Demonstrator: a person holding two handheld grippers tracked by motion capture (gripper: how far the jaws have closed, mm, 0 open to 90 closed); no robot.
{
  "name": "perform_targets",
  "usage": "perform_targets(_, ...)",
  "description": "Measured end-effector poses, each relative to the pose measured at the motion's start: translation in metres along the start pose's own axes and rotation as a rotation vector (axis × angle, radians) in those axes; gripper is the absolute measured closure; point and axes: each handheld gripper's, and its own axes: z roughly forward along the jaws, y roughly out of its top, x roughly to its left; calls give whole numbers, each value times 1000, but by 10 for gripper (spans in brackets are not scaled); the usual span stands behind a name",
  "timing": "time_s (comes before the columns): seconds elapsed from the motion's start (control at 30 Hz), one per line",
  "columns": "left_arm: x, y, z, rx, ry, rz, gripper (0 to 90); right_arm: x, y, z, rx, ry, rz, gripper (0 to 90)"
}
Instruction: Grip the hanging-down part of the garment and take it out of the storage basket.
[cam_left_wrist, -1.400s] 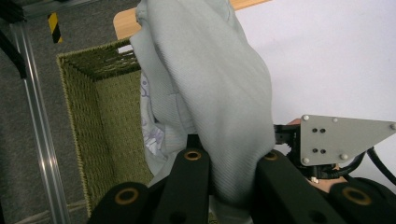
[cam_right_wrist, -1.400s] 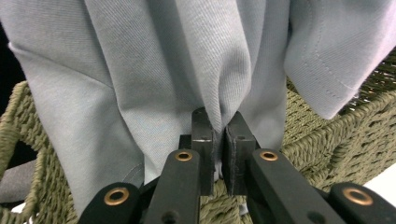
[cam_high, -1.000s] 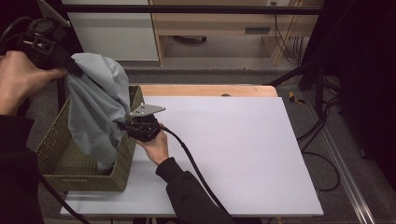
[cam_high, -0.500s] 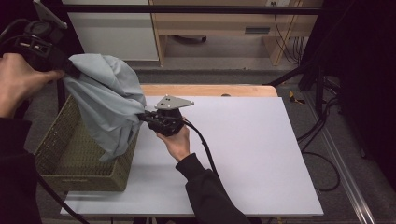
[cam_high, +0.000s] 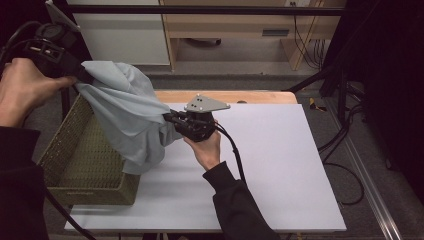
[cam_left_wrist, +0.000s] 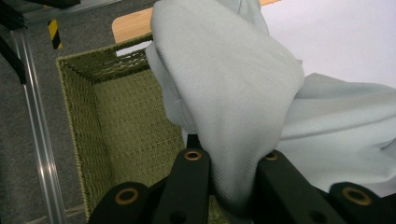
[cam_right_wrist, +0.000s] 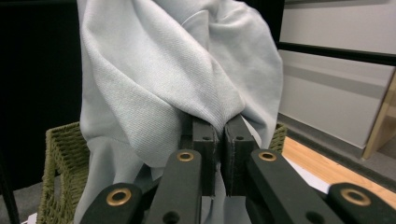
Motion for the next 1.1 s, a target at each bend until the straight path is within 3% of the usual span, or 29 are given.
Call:
perform_targets(0.27,-1,0,0,-5,-10,2,868,-1,9,-11,-40,-19,-11,861)
perform_targets(0.43,-3,1,4,-2,-21,6,868,-1,22,-24,-111,-50,-28,861)
perform_targets(0.67,-8,3,4,-5,-26,16,868,-2,29,-33,-149,-66,-26,860)
perform_targets(0.83,-11,5,4,0,-13,20,868,-5,20,-26,-71,-47,-26,856)
perform_targets(0.9,-11,5,5,4,-10,26,868,-7,6,-20,-26,-38,-12,852)
perform_targets(1.1,-15,6,5,-1,-12,26,868,-10,-20,-9,25,-10,24,840)
